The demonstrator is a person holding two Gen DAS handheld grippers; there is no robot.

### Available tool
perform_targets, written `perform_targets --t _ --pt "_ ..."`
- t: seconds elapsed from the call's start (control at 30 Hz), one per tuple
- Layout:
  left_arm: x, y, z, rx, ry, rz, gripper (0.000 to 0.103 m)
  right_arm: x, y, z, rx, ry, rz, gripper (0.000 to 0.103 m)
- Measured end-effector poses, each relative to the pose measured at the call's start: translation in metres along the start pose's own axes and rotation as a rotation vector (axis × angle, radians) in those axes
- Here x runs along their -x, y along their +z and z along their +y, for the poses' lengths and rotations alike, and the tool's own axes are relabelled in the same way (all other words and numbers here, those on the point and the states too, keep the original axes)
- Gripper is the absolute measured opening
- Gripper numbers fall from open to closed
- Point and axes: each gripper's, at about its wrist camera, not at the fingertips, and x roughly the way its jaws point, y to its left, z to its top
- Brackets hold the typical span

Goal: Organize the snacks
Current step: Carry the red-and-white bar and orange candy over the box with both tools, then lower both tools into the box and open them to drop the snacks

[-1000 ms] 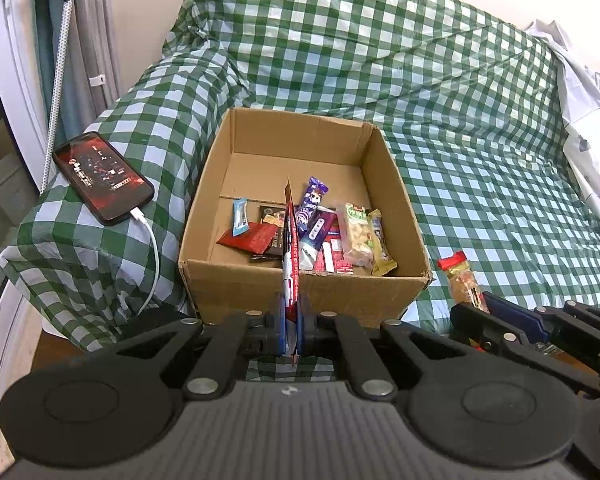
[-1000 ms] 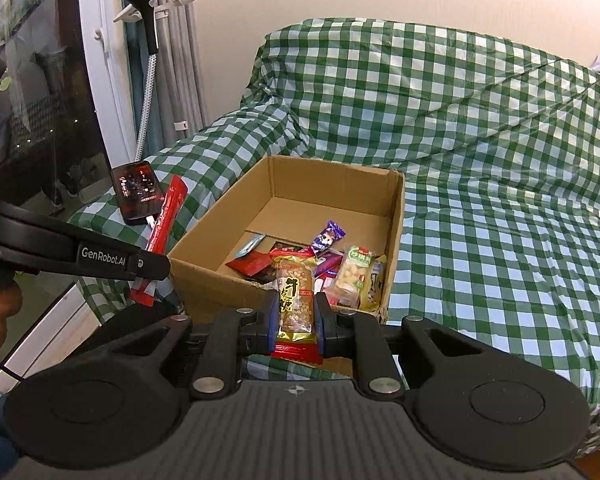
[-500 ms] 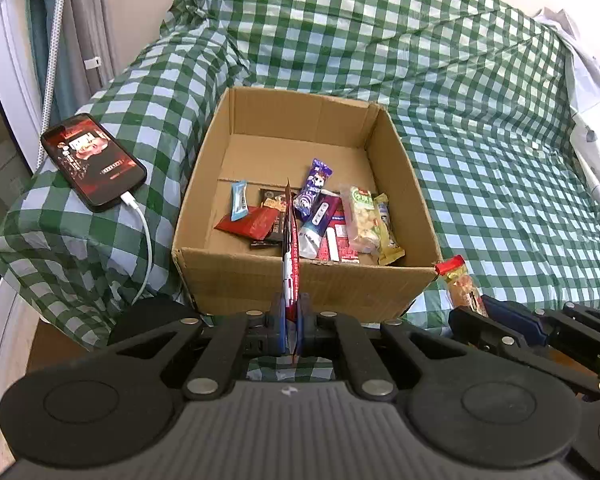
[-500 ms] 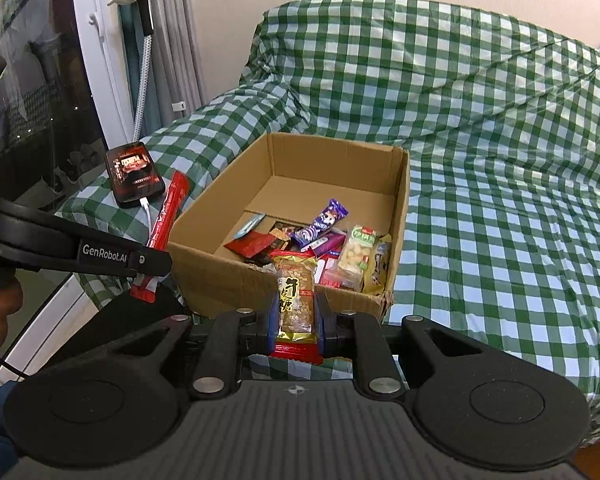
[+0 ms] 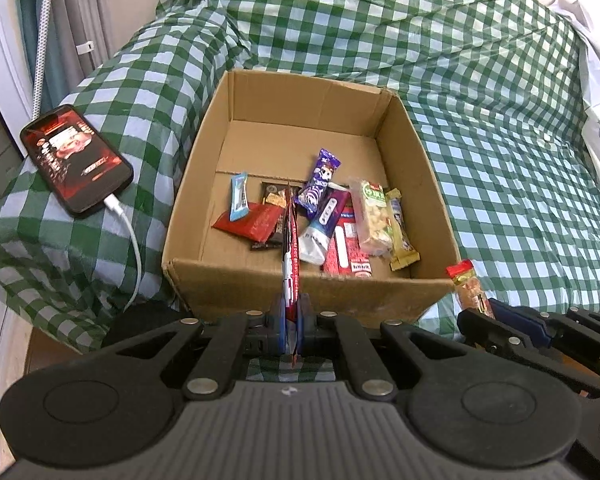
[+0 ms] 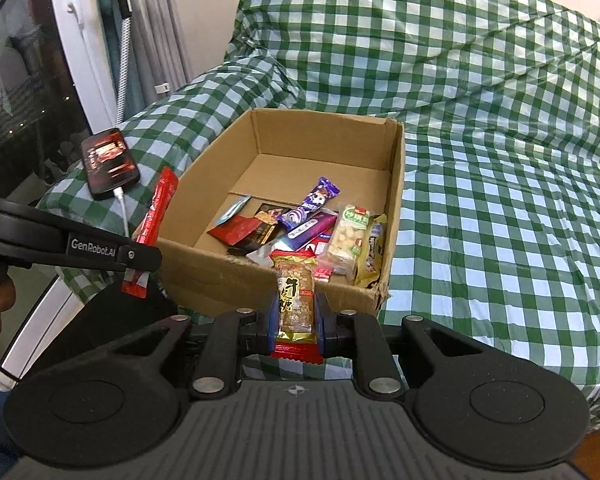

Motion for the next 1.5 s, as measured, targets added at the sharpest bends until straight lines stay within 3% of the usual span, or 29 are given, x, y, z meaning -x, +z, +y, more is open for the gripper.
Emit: perform_targets --t 0.7,1.03,1.07,1.1,1.13,1.17,1.2,1.23,1.27,1.4,1.5 --pt "-0.094 0.103 0.006 0.006 0.020 0.046 0.005 -0.110 0.082 -0.038 -0.073 -0.019 0.004 0.019" --pt "-0.146 0.132 -0.003 -0.045 0.048 0.083 0.006 -0.161 0.104 -0.057 -0.102 -0.036 0.018 0.020" --pt "-0.148 0.134 -0.003 -0.049 0.046 0.084 0.015 -0.165 0.107 -0.059 -0.103 -0.037 0.021 0.020" --pt "-0.149 0.135 -0.003 -0.050 0.044 0.086 0.041 -0.168 0.110 -0.060 -0.107 -0.041 0.021 0.022" --pt "-0.148 0.137 -0.003 -0.046 0.044 0.081 0.059 -0.169 0.113 -0.062 -0.113 -0.050 0.018 0.039" --pt "-0.147 0.139 -0.002 -0.038 0.049 0.065 0.092 -0.168 0.115 -0.064 -0.123 -0.065 0.009 0.052" --pt "-0.142 0.139 0.000 -0.023 0.065 0.031 0.103 -0.166 0.117 -0.066 -0.136 -0.089 -0.003 0.076" --pt "-0.135 0.137 0.003 -0.009 0.089 -0.003 0.103 -0.162 0.117 -0.067 -0.141 -0.104 -0.013 0.086" --pt "-0.129 0.134 0.004 -0.004 0.107 -0.022 0.103 -0.157 0.116 -0.066 -0.140 -0.110 -0.023 0.087" --pt "-0.115 0.118 0.010 -0.004 0.098 0.045 0.103 -0.132 0.101 -0.058 -0.121 -0.098 -0.009 0.093" --pt "-0.093 0.098 0.015 0.020 0.092 0.048 0.103 -0.105 0.086 -0.045 -0.100 -0.086 -0.011 0.095"
